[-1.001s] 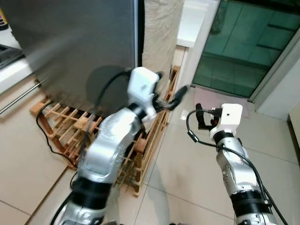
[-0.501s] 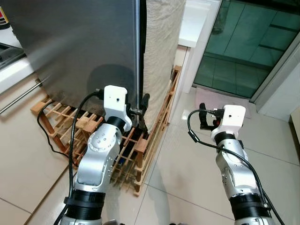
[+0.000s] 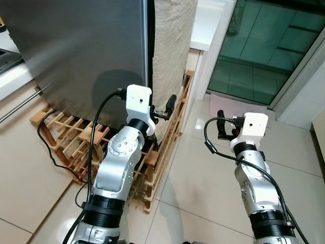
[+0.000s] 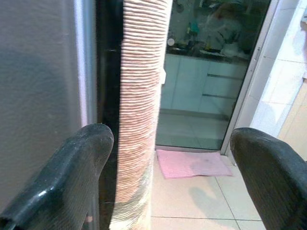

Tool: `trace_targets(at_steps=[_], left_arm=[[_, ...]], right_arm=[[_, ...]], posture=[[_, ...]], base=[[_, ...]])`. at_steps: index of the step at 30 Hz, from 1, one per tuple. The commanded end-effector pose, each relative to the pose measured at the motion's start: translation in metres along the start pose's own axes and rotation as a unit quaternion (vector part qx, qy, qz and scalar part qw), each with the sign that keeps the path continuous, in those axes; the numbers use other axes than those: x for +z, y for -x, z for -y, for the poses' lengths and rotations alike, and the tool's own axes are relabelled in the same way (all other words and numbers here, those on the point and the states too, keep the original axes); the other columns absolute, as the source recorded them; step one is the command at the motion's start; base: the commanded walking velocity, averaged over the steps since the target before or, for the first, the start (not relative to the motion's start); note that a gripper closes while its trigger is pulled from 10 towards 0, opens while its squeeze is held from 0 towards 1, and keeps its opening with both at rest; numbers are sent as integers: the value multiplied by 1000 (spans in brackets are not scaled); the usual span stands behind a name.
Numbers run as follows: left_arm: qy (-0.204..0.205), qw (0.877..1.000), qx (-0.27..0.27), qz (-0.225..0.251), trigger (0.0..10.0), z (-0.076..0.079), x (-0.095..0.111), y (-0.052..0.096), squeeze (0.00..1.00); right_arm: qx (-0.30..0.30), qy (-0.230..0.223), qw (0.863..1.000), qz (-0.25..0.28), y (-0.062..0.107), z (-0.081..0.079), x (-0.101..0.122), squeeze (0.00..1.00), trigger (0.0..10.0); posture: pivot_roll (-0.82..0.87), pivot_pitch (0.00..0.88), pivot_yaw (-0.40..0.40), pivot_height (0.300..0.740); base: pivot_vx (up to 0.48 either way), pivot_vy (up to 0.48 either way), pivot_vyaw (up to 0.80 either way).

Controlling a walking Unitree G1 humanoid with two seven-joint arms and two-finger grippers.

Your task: Restocking fridge

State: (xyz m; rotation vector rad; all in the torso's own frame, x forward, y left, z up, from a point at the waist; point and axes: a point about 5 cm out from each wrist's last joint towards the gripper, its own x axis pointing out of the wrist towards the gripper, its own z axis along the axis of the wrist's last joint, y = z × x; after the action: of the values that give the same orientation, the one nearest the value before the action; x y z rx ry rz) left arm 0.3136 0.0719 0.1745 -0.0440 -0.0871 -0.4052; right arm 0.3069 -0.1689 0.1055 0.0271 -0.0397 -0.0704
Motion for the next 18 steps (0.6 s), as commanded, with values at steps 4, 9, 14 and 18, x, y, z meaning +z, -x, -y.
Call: trace_targets(at_steps=[4,9,14,18], left_arm=[[-30,999,21,-40,10000,1,-10,-7,0],[-16,999,23,-46,10000,4,-8,-12,0],[3,998,1,-57,10000,15,-5,-18,0],[19,998,-27,-58,10000,24,-1,-21,0]], right_arm=[[-5,7,1000,2,1,2,2,0,10000],[-5,8,1000,0,1,1,1,0,10000],[-5,9,1000,0,1,1,2,0,10000],[-5,10,1000,-1,1,2,2,0,10000]], posture=[[-6,0,-29,740],[-11,0,-25,740],[-15,0,-23,740],[-17,0,-23,740]], base=[[0,0,0],[0,0,0],[0,0,0],[0,0,0]])
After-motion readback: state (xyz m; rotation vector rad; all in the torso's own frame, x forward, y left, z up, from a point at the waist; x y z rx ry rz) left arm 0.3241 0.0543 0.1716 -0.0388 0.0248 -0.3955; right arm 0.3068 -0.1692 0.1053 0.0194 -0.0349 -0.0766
